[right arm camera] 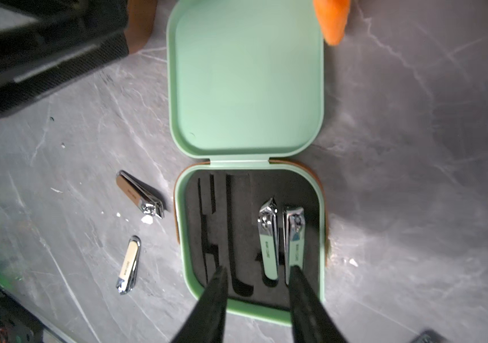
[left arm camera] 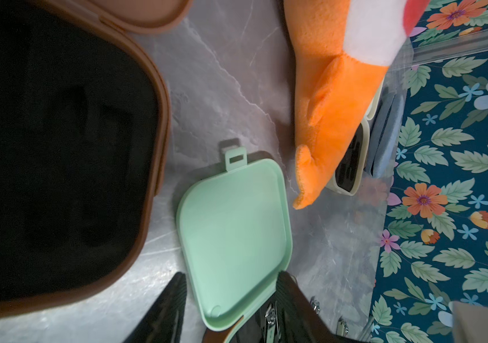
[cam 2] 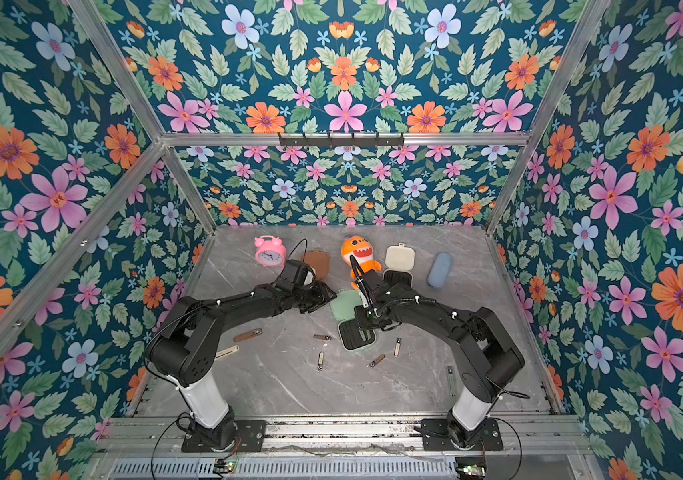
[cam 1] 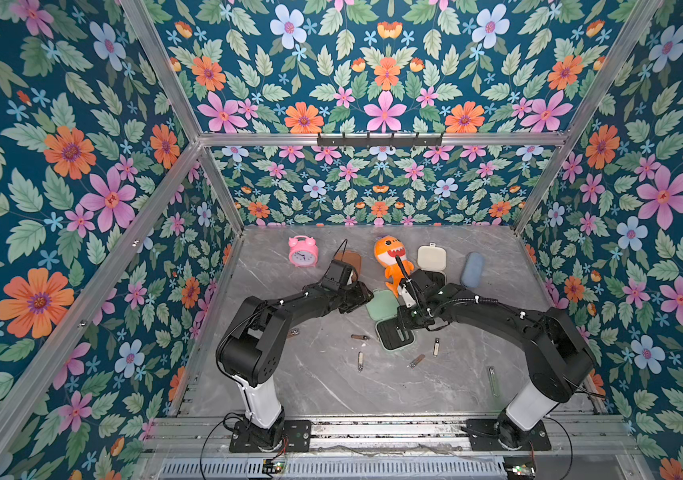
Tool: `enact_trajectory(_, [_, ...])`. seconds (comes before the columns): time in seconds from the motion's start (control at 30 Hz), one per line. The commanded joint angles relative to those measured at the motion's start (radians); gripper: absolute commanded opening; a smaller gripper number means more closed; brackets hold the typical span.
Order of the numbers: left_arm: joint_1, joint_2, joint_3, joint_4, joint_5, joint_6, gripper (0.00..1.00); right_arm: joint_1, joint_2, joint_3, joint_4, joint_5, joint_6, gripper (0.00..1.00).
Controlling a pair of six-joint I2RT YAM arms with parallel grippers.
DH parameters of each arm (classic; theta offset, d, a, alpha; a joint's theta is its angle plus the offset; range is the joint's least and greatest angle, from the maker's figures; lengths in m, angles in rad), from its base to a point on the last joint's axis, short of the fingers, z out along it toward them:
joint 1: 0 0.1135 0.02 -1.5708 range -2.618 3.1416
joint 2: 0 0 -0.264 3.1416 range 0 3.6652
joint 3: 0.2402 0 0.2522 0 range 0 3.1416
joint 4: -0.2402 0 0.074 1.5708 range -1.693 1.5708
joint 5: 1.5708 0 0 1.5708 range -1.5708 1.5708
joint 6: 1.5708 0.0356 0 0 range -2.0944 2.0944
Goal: Organize nail clipper sets
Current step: Adjust the storage box at the center of the board.
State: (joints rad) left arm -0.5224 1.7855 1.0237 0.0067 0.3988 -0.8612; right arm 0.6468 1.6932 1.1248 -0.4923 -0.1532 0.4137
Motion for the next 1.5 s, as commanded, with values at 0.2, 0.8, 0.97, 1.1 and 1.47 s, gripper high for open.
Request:
enact_trajectory(0.2, [0.0,0.009,-0.003,0.009,0.006,0.017,0.52,0.001,0.064,0.054,-0.049,0.018,-0.013,0.02])
enact_trajectory(0.8, [0.0,0.015,-0.009,0.015,0.012,0.017,0.51,0.0,0.126,0.068,-0.051,0.047,-0.018,0.0])
enact_trajectory(0.97, [0.001,0.015,-0.009,0.016,0.011,0.017,0.51,0.0,0.136,0.069,-0.049,0.051,-0.02,0.0])
enact_trajectory(1.1, [0.0,0.017,-0.009,0.016,0.011,0.015,0.51,0.001,0.121,0.068,-0.043,0.037,-0.02,0.0])
enact_trajectory(1.47, [0.001,0.023,-0.004,0.019,0.014,0.015,0.51,-0.013,0.093,0.073,-0.081,0.07,-0.023,0.0])
